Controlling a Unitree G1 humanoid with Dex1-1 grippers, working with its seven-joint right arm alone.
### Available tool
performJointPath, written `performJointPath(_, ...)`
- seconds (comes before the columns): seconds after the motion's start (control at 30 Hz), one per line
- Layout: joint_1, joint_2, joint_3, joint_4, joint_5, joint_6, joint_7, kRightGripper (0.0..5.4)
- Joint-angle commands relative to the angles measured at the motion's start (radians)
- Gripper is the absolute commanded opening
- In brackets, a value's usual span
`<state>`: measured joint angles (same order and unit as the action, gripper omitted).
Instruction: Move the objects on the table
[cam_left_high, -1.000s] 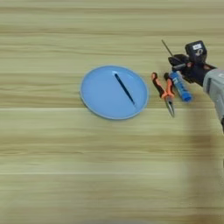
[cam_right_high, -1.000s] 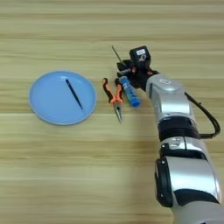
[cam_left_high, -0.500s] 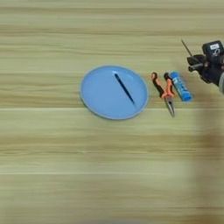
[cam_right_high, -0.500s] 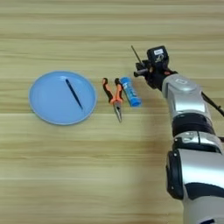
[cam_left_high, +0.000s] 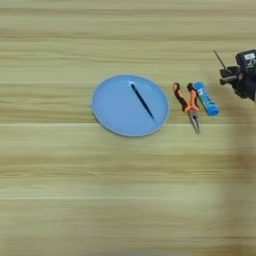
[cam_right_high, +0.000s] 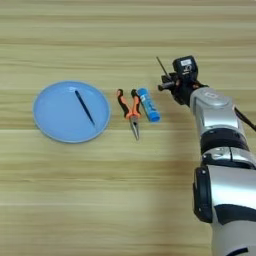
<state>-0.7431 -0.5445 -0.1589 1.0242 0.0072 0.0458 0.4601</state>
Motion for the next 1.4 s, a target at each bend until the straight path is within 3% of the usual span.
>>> performJointPath(0.03,-0.111,-0.050,-0.005,-0.017,-0.004,-0.045,-0.027,0.82)
performJointPath(1.4,-0.123,0.001,0.028,0.174,-0.036,-0.087,-0.076,0.82)
